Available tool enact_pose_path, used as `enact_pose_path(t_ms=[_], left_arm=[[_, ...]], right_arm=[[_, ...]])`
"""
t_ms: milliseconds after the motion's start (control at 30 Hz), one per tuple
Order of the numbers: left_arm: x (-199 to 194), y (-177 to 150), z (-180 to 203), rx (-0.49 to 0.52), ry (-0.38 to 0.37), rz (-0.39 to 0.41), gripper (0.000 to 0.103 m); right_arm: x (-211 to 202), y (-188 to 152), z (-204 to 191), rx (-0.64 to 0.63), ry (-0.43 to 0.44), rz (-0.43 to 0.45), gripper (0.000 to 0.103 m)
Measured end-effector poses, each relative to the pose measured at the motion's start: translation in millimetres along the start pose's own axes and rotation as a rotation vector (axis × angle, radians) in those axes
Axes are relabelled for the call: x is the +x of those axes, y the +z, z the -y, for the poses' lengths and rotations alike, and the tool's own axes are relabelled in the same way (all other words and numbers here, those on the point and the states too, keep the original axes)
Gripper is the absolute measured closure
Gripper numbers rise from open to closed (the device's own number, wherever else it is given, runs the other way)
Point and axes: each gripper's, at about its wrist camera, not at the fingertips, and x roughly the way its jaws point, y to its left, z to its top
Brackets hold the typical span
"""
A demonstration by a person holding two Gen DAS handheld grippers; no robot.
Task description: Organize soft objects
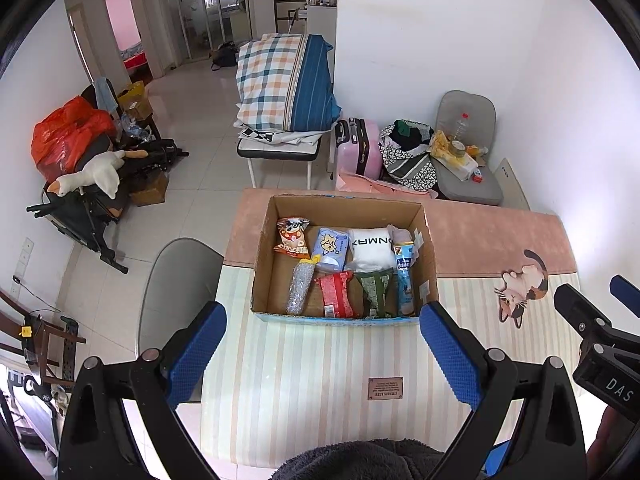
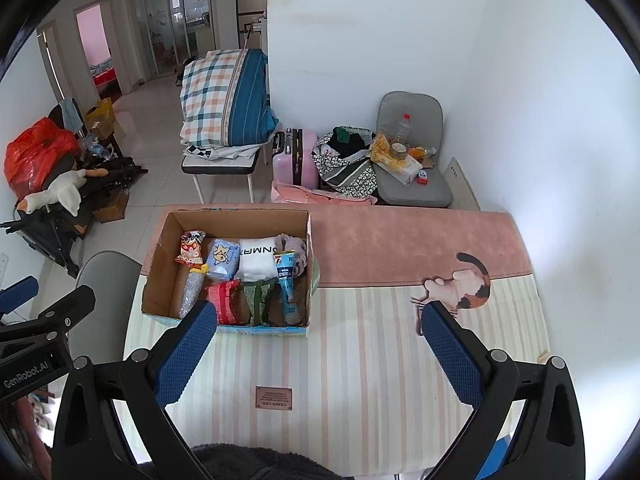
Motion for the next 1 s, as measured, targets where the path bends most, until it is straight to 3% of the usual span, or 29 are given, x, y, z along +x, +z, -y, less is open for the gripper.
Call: enact_pose_path(t_ms=[1000], left_arm=[[-2.1,4.2,1.4,0.003,-0.004,0.0,0.004]], right_arm=[[-3.8,3.2,-0.8,0.002,-0.021,0.015,0.0]])
